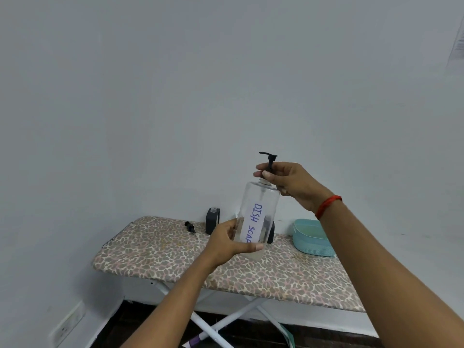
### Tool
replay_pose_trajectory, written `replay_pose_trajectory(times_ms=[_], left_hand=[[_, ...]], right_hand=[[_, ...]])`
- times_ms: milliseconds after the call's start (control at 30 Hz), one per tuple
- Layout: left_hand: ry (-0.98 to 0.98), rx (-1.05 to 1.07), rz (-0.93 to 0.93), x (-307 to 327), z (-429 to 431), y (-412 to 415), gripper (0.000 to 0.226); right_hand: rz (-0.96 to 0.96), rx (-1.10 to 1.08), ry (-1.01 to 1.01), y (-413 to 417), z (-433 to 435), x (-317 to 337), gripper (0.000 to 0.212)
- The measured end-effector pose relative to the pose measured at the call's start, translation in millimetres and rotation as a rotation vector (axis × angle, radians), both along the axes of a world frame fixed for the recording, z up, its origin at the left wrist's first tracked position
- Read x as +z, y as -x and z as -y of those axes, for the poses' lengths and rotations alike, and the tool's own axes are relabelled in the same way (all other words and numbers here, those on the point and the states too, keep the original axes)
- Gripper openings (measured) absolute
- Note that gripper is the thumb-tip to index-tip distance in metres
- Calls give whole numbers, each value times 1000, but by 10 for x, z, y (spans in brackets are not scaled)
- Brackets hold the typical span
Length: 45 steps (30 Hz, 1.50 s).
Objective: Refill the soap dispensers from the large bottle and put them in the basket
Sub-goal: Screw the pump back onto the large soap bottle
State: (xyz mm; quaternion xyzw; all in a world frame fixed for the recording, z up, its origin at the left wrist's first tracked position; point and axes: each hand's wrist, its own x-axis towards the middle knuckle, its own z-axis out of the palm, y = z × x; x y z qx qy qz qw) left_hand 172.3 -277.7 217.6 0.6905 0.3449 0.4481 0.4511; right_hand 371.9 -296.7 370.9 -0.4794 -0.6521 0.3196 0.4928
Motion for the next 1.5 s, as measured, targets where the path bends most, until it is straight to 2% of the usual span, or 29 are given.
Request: replay_pose_trajectory(times_ms=[200, 300, 400, 500, 633, 700, 767, 933, 1100, 1300, 1500], left_hand=[[-50, 207, 11, 7, 57, -175, 66], [-84, 319, -36, -42, 93, -223, 86], [-97, 451, -106, -113, 45, -213, 97], [-124, 585, -153, -188, -88, -187, 92], [-45, 623, -159, -343, -288, -64, 84], [0, 648, -201, -463, -440, 37, 76], [54, 688, -230, -601, -655, 164, 74], [166, 788, -248, -1001, -1334, 505, 71], [196, 863, -255, -1377, -2078, 865, 74], [178, 930, -256, -1665, -2848, 1121, 73], [138, 965, -225, -1850, -3236, 1131, 77]], right_hand=[[-235, -344, -148, 323, -141, -144, 15], [-265, -346, -154, 401, -153, -215, 17], [-198, -179, -175, 450, -127, -281, 21], [-100, -99, -212, 481, -200, -350, 23], [3, -201, -225, 506, -386, -478, 33], [89, -264, -231, 469, -572, -687, 29], [172, -288, -154, 434, -827, -1037, 21], [298, -310, 206, 380, -1482, -2359, 10], [307, -309, 359, 360, -1804, -3330, 7], [431, -389, 144, 377, -1892, -3793, 11], [455, -387, 99, 353, -1937, -3889, 4]])
